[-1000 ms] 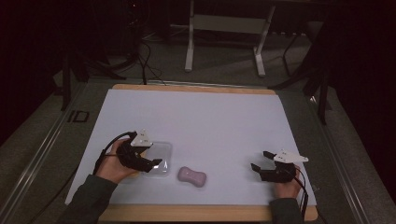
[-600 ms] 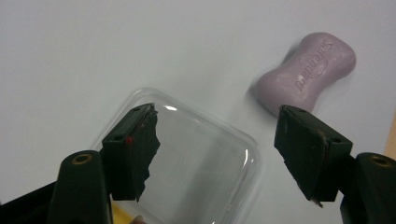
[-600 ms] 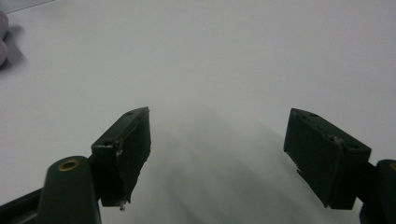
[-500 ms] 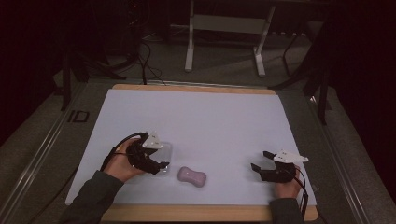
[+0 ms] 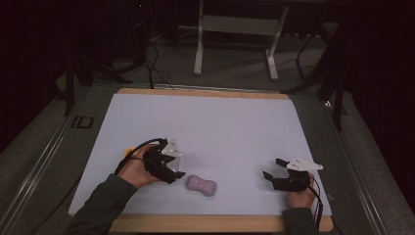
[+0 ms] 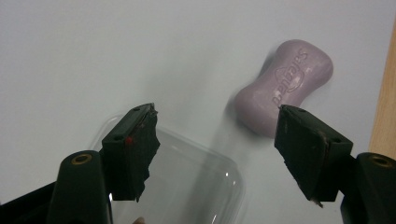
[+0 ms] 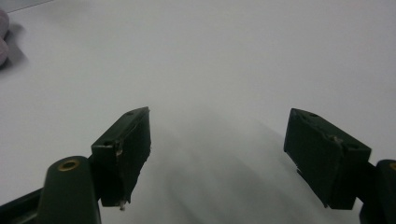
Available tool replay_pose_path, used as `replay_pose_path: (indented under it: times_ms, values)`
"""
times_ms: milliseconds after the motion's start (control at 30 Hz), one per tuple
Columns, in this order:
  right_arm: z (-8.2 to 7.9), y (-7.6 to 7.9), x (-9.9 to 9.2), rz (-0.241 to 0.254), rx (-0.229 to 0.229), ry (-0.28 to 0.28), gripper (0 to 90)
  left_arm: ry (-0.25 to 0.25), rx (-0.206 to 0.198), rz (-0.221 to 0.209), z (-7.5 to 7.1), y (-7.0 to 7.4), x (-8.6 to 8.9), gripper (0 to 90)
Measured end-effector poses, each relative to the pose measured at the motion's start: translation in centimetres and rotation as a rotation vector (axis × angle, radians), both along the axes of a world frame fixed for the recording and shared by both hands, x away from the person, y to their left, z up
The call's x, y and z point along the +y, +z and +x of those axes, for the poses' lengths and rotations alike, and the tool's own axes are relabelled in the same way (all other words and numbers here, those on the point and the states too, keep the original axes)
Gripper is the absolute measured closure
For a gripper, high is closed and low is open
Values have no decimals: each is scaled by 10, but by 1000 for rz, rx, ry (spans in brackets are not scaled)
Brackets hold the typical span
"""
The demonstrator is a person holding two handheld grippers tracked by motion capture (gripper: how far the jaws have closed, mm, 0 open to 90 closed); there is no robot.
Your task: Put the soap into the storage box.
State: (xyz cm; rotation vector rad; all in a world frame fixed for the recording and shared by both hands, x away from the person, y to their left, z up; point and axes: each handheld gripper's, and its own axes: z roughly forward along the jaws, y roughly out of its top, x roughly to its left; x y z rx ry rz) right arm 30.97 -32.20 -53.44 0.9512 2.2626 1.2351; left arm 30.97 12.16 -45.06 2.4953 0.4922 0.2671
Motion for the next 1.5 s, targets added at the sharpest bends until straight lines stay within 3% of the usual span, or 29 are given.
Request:
replay_pose_path:
  times_ms: [233,733,800,1167,1500]
  values:
    - [0,0,0,0,0,-1,225,-47,6,22,1,-2,-11,297]
    - [0,0,0,1,-2,0,225,-90,25,23,4,-6,-26,270]
    - [0,0,0,0,-1,0,225,-109,31,46,4,-8,-31,267]
    - [0,0,0,0,1,1,225,-159,57,74,3,-15,-42,261]
    - [0,0,0,-3,1,4,225,-188,69,77,3,-19,-50,254]
